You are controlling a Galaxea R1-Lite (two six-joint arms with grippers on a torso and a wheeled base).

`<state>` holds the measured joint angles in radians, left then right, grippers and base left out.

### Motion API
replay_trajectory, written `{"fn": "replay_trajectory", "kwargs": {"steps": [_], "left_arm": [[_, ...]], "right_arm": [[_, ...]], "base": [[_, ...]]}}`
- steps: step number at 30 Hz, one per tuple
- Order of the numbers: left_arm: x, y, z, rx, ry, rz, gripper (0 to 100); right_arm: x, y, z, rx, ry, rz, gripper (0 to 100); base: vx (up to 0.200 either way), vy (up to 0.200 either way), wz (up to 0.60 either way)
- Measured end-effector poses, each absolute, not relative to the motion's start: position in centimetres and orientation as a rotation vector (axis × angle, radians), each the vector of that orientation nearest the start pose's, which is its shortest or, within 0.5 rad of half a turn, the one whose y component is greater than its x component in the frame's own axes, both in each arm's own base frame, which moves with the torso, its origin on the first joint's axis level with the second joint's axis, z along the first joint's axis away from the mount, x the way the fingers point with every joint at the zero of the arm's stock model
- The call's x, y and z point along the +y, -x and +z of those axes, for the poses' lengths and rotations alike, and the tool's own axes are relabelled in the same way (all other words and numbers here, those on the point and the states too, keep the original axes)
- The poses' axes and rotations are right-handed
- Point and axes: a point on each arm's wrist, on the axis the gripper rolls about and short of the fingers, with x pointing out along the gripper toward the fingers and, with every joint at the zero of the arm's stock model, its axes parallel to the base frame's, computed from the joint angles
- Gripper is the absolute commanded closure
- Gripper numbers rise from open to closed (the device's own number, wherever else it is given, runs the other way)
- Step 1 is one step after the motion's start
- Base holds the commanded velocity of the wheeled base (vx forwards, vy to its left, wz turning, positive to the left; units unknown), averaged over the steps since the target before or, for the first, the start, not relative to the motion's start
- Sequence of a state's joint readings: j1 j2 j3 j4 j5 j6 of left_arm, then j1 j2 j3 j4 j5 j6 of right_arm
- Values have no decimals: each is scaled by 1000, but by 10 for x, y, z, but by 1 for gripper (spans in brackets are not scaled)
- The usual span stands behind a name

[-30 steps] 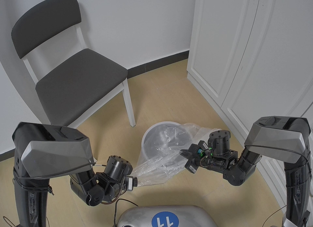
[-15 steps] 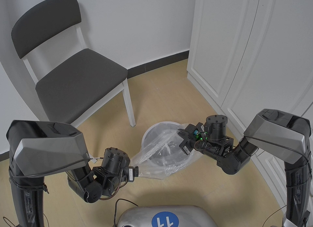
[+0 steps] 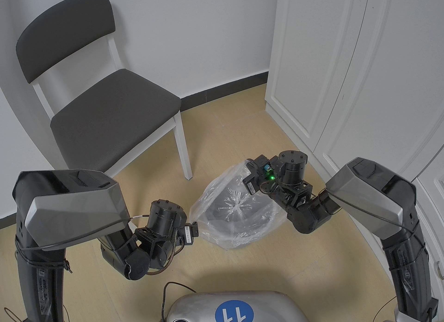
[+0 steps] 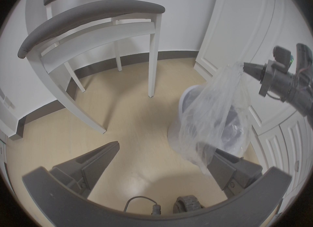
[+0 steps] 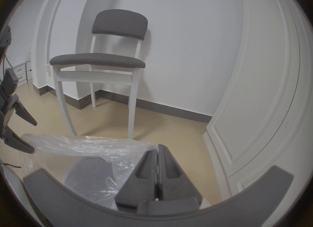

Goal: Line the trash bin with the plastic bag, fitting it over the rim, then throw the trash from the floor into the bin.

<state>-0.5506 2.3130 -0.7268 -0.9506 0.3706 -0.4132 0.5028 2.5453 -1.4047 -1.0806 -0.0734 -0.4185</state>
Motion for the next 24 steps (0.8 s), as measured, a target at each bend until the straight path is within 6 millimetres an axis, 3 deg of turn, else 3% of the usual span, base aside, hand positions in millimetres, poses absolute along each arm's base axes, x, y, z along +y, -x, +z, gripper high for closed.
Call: {"fn": "replay_trajectory", "kwargs": {"steps": [9, 18, 24], "left_arm": [[-184, -320, -19, 562, 145, -9, 0], [-185, -321, -25, 572, 140, -3, 0], [-185, -320, -27, 576, 137, -2, 0]], "right_arm": [[238, -456, -8, -20, 425, 408, 100], [235, -465, -54, 40, 404, 404, 100], [240, -465, -71, 83, 395, 419, 100]], "base": [[0, 0, 0], [0, 0, 0], [0, 0, 0]]}}
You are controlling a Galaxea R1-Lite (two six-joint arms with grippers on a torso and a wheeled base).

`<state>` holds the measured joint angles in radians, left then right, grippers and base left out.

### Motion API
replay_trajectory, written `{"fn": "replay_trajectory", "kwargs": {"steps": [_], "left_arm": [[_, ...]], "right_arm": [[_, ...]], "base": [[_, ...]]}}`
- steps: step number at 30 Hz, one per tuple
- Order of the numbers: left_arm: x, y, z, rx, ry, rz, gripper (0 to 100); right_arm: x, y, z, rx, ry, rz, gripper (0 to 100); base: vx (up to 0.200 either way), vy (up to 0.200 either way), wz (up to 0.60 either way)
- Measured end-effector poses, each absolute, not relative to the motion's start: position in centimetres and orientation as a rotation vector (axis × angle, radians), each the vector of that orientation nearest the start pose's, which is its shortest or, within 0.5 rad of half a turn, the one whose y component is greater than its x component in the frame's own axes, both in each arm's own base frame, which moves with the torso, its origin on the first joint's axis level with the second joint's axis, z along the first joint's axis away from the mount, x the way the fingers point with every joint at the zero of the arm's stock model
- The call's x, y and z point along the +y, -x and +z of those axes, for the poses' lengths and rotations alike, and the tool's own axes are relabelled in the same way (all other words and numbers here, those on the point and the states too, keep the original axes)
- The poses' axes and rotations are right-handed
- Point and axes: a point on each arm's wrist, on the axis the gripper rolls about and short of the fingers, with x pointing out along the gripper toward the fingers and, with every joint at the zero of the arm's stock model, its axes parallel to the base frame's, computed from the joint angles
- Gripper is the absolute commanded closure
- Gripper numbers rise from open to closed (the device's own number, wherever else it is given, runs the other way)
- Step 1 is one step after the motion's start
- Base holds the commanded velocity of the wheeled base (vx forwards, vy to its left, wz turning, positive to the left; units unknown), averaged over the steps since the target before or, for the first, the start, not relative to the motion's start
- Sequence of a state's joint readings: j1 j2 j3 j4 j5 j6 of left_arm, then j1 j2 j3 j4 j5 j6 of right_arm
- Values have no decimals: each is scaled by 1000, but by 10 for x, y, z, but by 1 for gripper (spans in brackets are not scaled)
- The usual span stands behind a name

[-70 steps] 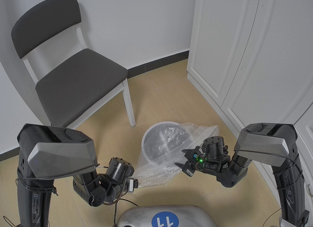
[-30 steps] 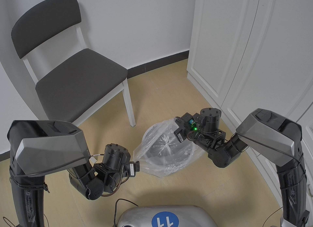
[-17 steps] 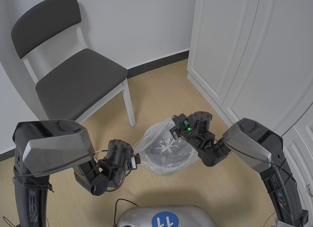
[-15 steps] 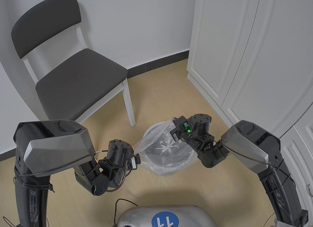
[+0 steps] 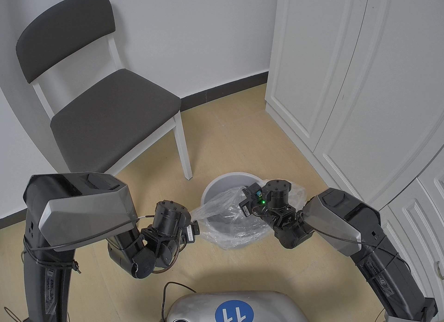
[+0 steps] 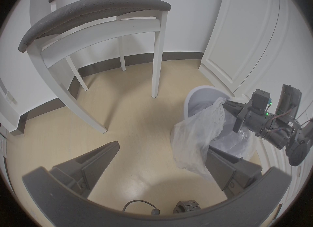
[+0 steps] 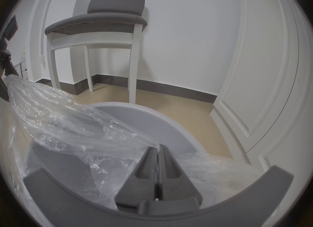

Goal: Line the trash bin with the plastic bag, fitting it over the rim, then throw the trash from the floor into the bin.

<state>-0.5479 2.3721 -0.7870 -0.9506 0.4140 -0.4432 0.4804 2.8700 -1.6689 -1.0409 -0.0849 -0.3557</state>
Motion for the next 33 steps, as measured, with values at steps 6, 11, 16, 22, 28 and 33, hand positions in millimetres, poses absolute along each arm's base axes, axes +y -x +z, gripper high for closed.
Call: {"fn": "replay_trajectory", "kwargs": {"steps": [6, 11, 16, 22, 28, 33], "left_arm": [[-185, -320, -27, 575, 138, -3, 0], [-180, -321, -26, 579, 129, 9, 0], [-175, -321, -24, 581, 126, 19, 0], [-170, -321, -20, 579, 116, 25, 0], [-169, -322, -17, 569, 121, 26, 0], [-169, -321, -16, 565, 123, 25, 0]], "right_arm": [[253, -466, -74, 131, 363, 451, 100], [271, -465, -68, 163, 316, 484, 100], [285, -470, -58, 171, 267, 498, 100], [292, -474, -55, 179, 206, 498, 100], [291, -475, -36, 153, 187, 491, 100], [288, -478, -18, 128, 179, 479, 100]], "base": [[0, 0, 0], [0, 0, 0], [0, 0, 0], [0, 0, 0], [0, 0, 0], [0, 0, 0]]}}
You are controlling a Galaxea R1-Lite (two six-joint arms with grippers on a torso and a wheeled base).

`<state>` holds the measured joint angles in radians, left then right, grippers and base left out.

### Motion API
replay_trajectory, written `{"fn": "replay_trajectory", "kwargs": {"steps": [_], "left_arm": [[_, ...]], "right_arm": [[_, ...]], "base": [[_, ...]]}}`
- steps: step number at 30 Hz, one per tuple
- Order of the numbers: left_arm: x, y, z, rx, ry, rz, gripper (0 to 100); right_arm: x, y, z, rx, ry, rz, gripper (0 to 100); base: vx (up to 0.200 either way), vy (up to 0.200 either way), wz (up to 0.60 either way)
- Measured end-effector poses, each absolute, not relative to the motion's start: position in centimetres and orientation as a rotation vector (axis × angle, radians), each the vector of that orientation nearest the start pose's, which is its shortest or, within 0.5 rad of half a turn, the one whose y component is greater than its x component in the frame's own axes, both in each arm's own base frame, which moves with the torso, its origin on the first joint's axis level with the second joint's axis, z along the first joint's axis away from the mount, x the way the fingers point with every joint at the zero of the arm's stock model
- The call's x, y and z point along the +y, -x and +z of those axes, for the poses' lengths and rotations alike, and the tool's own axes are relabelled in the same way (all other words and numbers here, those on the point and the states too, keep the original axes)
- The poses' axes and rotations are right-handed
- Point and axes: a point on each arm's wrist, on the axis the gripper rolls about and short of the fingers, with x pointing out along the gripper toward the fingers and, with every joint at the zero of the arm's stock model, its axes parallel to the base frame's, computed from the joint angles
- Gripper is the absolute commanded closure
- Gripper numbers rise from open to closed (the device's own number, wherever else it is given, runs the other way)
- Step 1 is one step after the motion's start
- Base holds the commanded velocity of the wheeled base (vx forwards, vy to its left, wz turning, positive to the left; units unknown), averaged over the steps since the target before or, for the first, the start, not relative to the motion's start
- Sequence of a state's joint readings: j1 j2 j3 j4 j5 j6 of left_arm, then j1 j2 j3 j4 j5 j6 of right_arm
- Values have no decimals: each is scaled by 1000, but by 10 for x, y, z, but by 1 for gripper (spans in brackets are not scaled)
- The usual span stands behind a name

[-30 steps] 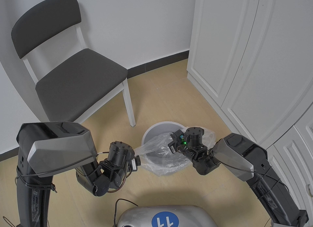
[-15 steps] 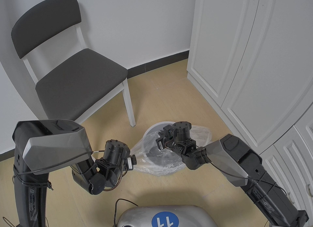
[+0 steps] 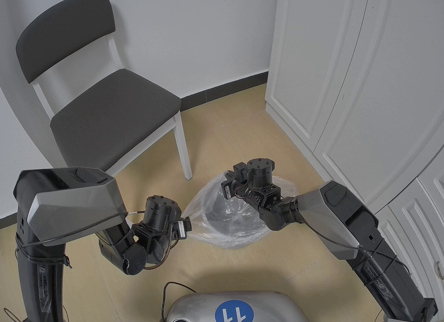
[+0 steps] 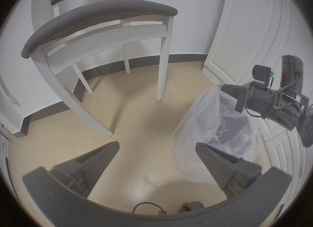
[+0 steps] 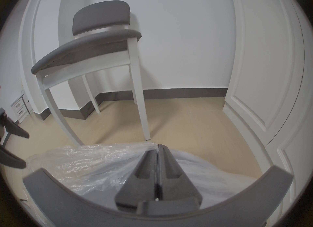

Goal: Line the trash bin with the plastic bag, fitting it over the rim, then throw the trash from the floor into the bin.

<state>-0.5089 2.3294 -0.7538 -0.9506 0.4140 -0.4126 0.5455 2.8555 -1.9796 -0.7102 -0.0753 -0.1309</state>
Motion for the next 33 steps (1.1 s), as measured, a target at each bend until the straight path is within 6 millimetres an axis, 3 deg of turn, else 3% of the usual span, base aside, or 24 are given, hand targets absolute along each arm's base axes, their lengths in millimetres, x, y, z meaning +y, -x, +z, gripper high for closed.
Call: {"fn": "replay_trajectory", "kwargs": {"steps": [10, 21, 22, 33], "left_arm": [[-169, -320, -16, 567, 116, 20, 0], [-172, -320, -13, 488, 127, -10, 0], [-171, -319, -14, 484, 126, -12, 0], [-172, -314, -15, 330, 110, -70, 0]], "right_arm": [[278, -487, -10, 82, 170, 445, 100], [274, -490, 5, -125, 173, 336, 100], [274, -490, 4, -126, 176, 335, 0], [278, -486, 2, -188, 157, 332, 0]], "base": [[0, 0, 0], [0, 0, 0], [0, 0, 0], [0, 0, 0]]}}
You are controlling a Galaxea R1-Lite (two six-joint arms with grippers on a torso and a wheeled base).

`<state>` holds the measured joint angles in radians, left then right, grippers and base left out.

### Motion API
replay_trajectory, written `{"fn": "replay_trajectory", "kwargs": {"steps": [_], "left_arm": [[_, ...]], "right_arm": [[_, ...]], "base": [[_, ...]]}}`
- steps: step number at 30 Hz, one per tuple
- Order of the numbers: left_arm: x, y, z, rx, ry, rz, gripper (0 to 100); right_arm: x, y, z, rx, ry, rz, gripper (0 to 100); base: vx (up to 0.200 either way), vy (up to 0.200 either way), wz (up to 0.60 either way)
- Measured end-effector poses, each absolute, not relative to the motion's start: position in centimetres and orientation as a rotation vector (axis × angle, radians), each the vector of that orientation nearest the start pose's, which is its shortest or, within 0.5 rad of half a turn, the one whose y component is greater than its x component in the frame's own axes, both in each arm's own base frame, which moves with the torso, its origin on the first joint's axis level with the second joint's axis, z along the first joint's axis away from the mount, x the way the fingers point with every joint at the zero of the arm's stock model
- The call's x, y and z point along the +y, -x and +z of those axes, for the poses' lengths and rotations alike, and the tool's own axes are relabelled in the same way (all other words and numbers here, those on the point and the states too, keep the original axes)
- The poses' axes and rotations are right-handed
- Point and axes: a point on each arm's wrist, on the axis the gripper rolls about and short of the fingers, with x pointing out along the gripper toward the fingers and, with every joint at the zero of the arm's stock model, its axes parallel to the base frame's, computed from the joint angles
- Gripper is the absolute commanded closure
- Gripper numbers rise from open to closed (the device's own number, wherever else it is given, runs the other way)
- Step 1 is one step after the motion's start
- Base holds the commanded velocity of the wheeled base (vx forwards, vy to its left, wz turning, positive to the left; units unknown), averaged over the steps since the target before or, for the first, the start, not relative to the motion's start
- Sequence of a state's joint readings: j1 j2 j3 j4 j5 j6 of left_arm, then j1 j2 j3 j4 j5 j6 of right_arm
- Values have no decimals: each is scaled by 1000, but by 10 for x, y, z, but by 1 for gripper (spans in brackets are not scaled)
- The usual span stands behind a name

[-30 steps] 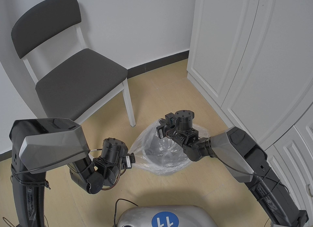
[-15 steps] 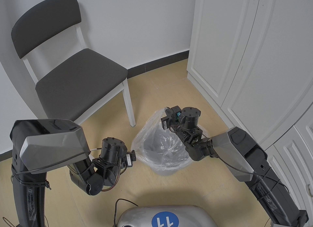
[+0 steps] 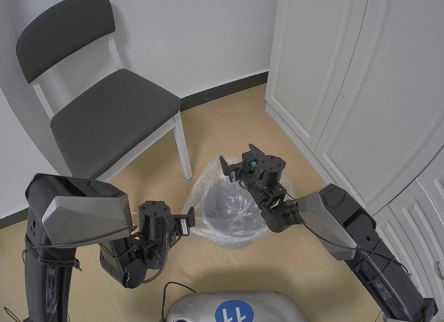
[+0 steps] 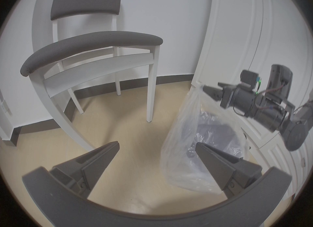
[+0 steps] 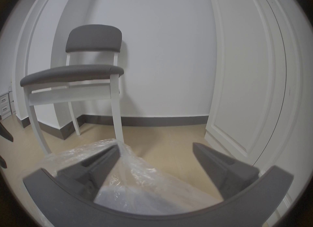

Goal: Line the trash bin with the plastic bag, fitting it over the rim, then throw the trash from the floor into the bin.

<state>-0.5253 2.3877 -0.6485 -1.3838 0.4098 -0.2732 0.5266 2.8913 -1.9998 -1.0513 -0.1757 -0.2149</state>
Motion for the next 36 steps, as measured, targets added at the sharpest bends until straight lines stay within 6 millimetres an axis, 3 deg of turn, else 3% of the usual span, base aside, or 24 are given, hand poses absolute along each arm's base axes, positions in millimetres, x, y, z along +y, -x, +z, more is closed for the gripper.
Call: {"fn": "replay_trajectory", "kwargs": {"steps": [4, 7, 14, 24, 30, 36], "left_arm": [[-169, -311, -21, 332, 81, -76, 0], [-168, -309, -26, 345, 69, -76, 0], [-167, -307, -30, 357, 56, -77, 0], [-176, -294, -31, 380, 15, -120, 0], [-188, -292, -29, 381, -99, -169, 0], [-200, -311, -25, 412, -171, -178, 0]], "right_arm": [[280, -482, 12, -288, 153, 325, 0], [279, -478, 8, -275, 170, 330, 0], [273, -453, -13, -65, 182, 392, 0], [255, -412, 11, 144, 122, 428, 0], [213, -391, 21, 245, 136, 390, 0], [170, -393, 27, 285, 58, 342, 0]], "base": [[0, 0, 0], [0, 0, 0], [0, 0, 0], [0, 0, 0], [0, 0, 0], [0, 0, 0]]}}
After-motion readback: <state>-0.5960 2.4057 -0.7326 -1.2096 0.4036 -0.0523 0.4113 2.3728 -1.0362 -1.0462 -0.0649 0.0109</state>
